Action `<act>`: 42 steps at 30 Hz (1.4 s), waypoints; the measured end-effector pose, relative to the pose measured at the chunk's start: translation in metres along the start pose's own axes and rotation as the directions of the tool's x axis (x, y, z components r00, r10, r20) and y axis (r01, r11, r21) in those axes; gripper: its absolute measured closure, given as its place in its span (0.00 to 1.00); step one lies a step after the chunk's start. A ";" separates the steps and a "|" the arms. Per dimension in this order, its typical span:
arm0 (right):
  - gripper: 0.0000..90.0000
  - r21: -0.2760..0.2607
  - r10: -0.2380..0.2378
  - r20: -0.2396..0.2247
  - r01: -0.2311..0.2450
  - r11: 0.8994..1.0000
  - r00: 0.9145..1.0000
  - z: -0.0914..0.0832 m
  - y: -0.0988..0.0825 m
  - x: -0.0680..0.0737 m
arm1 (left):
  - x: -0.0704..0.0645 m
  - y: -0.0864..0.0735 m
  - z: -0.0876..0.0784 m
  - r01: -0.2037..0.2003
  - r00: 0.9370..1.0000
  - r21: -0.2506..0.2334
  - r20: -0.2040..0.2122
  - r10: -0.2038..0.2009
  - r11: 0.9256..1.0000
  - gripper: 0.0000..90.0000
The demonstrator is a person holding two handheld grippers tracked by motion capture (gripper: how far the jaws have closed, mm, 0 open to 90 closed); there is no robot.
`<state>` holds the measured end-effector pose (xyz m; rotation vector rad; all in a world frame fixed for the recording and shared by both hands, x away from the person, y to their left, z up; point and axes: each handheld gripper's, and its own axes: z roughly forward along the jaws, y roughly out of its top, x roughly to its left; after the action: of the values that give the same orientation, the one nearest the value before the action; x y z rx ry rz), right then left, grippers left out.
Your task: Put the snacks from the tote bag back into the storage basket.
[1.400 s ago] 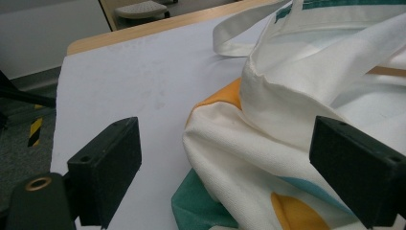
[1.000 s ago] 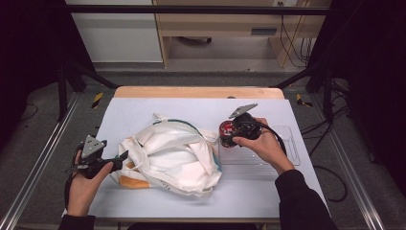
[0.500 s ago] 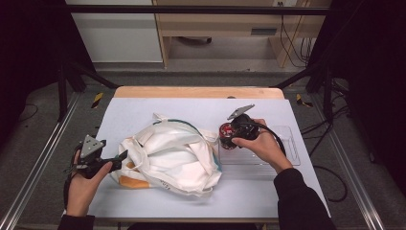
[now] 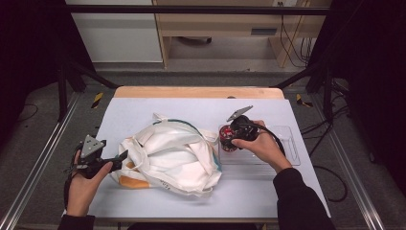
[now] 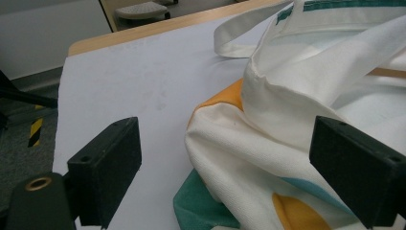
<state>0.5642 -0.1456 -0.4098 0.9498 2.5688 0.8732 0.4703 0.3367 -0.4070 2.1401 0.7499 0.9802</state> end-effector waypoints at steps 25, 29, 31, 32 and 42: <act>0.29 0.044 0.007 -0.022 -0.006 0.999 1.000 0.011 -0.007 -0.001 | 0.003 0.000 -0.002 -0.011 1.000 -0.002 -0.002 0.011 1.000 0.11; 0.29 0.057 0.001 -0.020 0.000 0.998 1.000 0.012 -0.008 -0.001 | 0.002 0.001 -0.003 -0.004 1.000 -0.004 -0.006 0.004 1.000 0.11; 0.29 0.055 0.001 -0.021 0.000 0.998 1.000 0.012 -0.008 -0.001 | 0.002 0.001 -0.003 -0.006 1.000 -0.004 -0.005 0.006 1.000 0.11; 0.29 0.056 0.004 -0.020 -0.003 0.998 1.000 0.012 -0.007 -0.001 | 0.002 0.001 -0.003 -0.008 1.000 -0.003 -0.004 0.008 1.000 0.12; 0.27 0.056 0.017 -0.026 -0.015 0.998 1.000 0.012 -0.007 -0.002 | 0.003 0.001 -0.003 -0.007 1.000 -0.004 -0.005 0.007 1.000 0.11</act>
<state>0.5667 -0.1459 -0.4235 0.9823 2.6243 0.8284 0.4695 0.3393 -0.4039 2.1391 0.7432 0.9902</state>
